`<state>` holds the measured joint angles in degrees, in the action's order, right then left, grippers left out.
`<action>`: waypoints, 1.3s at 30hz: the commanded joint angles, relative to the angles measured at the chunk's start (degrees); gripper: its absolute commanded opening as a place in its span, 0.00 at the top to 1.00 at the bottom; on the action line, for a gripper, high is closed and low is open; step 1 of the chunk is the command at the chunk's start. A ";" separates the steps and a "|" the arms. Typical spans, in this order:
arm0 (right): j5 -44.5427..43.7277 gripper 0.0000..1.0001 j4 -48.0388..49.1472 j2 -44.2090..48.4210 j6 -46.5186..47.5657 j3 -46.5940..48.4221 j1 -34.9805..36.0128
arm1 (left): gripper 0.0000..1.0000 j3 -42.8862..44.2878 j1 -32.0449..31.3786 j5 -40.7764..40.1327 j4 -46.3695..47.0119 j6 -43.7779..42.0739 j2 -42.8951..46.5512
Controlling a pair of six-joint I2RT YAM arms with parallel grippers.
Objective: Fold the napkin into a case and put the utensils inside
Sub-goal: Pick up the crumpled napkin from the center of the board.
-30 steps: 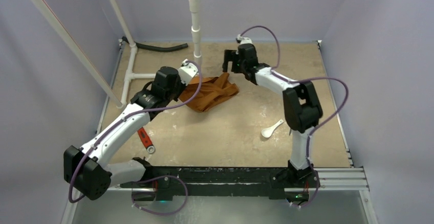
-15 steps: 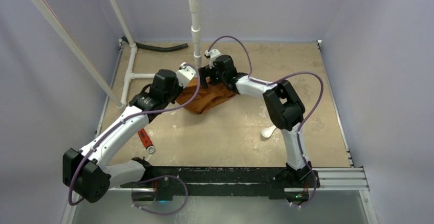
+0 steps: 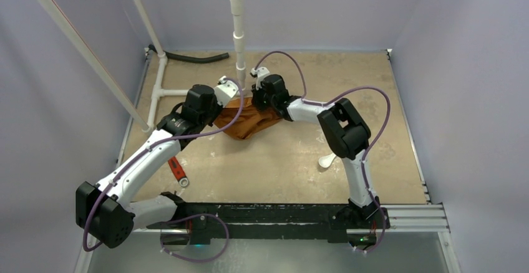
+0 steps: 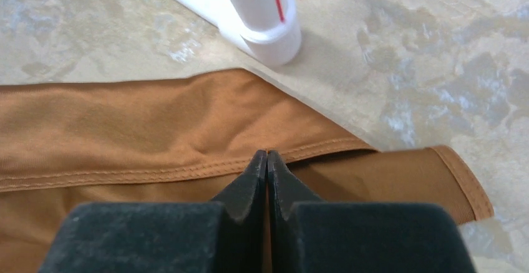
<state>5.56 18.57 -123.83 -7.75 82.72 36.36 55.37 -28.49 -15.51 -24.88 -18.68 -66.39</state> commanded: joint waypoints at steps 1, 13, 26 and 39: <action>-5.08 1.00 3.38 4.10 -3.01 -3.88 -0.06 | 1.00 2.06 0.55 0.22 1.47 -0.86 0.45; -13.38 0.63 3.14 16.15 3.23 -10.90 -0.06 | 1.00 8.12 0.58 2.96 -0.53 -2.02 -0.83; -3.14 0.26 7.57 8.08 19.50 -9.26 0.03 | 1.00 3.89 0.61 2.09 -1.09 -3.23 1.89; 5.15 0.39 8.98 -2.72 21.20 0.19 0.03 | 1.00 4.65 0.56 1.97 -1.92 -4.12 0.64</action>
<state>6.24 25.93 -125.73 12.08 79.92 36.32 59.27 -28.25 -13.43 -26.87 -21.87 -66.06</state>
